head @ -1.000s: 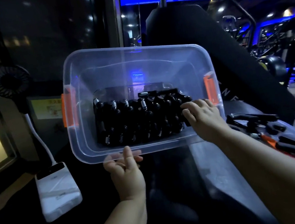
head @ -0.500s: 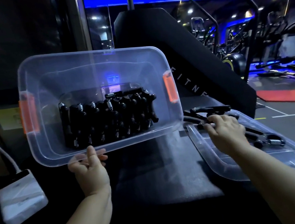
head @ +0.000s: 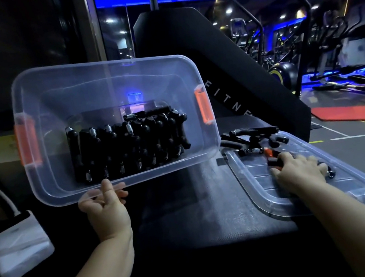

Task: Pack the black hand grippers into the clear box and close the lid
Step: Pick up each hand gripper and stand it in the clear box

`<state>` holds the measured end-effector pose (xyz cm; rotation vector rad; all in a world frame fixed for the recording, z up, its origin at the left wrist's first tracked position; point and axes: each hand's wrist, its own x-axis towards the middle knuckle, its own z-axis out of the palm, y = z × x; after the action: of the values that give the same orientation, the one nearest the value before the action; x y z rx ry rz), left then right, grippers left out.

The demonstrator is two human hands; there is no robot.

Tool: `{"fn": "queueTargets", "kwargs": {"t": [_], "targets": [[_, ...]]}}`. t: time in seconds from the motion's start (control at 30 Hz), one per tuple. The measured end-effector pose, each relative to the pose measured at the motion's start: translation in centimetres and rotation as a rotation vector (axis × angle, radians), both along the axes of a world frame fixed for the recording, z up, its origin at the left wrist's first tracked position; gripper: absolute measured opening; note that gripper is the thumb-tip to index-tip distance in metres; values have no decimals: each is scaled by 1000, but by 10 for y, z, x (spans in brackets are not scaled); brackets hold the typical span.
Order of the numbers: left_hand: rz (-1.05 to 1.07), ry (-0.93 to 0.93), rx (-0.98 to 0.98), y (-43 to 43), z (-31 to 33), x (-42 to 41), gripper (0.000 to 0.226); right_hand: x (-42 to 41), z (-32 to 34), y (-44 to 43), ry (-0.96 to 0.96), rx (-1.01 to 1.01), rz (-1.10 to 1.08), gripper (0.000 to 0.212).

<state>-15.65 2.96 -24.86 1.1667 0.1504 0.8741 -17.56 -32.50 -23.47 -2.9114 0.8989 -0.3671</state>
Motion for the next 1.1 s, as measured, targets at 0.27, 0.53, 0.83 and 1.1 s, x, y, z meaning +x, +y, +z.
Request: {"fn": "queueTargets", "kwargs": {"t": [0.27,0.53,0.83,1.1], "targets": [[-3,-19,-7,0,0,1,22,0,4,21,-42,-68,144,25],[-11,-11,-12,2,0,1,22,-2,8,34,-212,-18,185,24],[-19,1,-16,2,0,1,21,0,9,86,-231,-106,537,26],[-28,1,-11,3,0,1,19,1,-4,113,-197,-146,658,35]]}}
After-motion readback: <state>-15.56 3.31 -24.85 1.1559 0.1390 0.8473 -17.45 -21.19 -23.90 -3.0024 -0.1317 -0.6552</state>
